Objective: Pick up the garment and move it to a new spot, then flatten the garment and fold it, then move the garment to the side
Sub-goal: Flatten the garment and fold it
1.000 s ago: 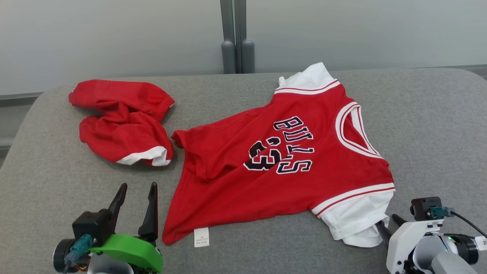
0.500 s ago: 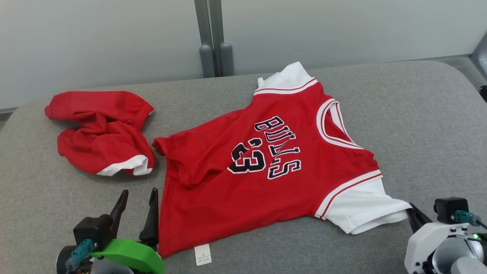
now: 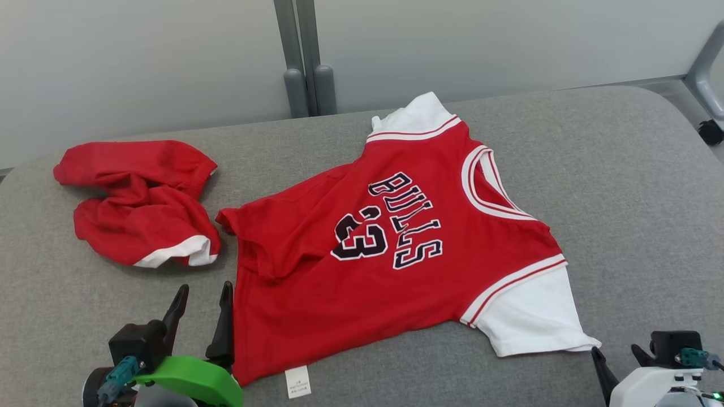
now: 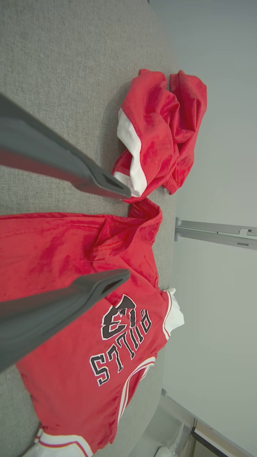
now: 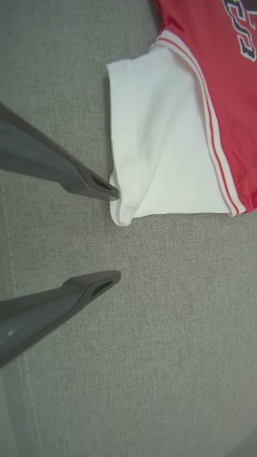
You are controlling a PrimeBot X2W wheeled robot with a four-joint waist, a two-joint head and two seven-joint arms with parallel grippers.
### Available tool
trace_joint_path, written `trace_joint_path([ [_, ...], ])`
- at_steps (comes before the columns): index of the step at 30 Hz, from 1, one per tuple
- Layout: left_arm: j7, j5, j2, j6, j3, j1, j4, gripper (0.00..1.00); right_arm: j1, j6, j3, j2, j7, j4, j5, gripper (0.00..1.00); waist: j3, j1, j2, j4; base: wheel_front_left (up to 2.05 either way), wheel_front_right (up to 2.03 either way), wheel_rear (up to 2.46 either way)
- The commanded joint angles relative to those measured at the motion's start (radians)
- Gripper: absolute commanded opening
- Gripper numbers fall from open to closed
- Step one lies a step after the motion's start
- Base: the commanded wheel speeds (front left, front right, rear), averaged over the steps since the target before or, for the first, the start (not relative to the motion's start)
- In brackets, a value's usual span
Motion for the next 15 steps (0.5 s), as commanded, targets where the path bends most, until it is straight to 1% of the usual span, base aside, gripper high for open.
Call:
trace_joint_path([
  [1,0.000,-0.002,0.006,-0.002,0.001,-0.009,0.000,1.00,0.018,-0.001,-0.017,-0.010,0.012,-0.016,-0.009,1.00,-0.005,0.0000,0.0000,0.002,0.00,0.00,0.00],
  [5,-0.007,-0.004,0.011,0.002,0.006,-0.003,-0.002,1.00,0.033,-0.001,-0.071,-0.016,0.032,-0.067,-0.008,1.00,-0.013,0.0000,0.0000,0.009,0.00,0.00,0.00],
  [8,-0.011,-0.002,0.015,0.007,0.010,0.003,-0.011,1.00,0.030,-0.001,-0.101,-0.016,0.033,-0.121,0.015,1.00,-0.019,0.0000,0.0000,0.013,0.00,0.00,0.00],
  [12,-0.021,0.003,0.020,0.012,0.016,0.008,-0.025,1.00,0.014,-0.001,-0.116,-0.021,0.025,-0.200,0.025,1.00,-0.029,0.0000,0.0000,0.019,0.00,0.00,0.00],
  [15,-0.029,0.002,0.021,0.014,0.021,0.012,-0.032,1.00,-0.015,-0.001,-0.116,-0.011,-0.014,-0.257,0.037,1.00,-0.037,0.0000,0.0000,0.021,0.00,0.00,0.00],
])
